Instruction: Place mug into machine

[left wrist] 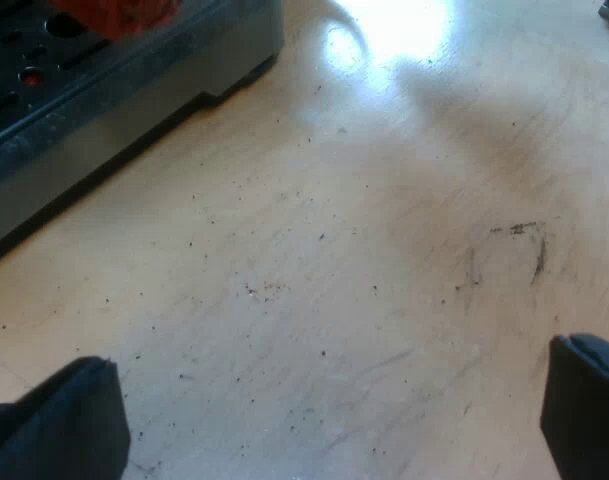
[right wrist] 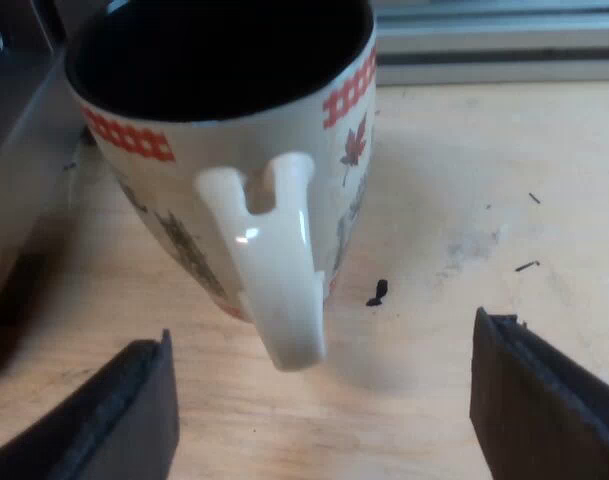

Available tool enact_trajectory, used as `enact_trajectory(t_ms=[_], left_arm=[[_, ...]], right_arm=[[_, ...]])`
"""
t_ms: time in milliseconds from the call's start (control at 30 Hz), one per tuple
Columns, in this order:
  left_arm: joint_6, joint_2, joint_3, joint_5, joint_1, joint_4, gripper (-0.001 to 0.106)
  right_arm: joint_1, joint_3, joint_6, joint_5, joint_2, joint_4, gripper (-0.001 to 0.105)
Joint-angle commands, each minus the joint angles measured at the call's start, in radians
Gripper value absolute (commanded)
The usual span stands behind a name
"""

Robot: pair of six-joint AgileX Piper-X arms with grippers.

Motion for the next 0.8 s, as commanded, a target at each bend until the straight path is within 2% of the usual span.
enact_trajectory(t_ms=[33,333,500,667,800], left_arm=[[-0.015,-0.001,-0.004,0.004,-0.004,-0.012,0.085],[-0.018,-0.001,-0.004,0.004,-0.004,-0.012,0.085],[-0.036,-0.001,-0.004,0.004,-0.004,-0.012,0.085],[-0.036,-0.001,-0.004,0.004,-0.004,-0.012,0.085],[-0.036,-0.001,-0.004,0.004,-0.004,-0.012,0.085]], right_arm=[[0.0,-0.014,-0.01,-0.017,0.075,-0.092,0.064],[0.0,-0.118,-0.01,-0.06,0.216,-0.108,0.064],[0.0,-0.148,-0.01,-0.106,0.269,-0.108,0.064],[0.0,-0.153,-0.01,-0.106,0.278,-0.108,0.064],[0.0,-0.153,-0.01,-0.106,0.278,-0.105,0.052]])
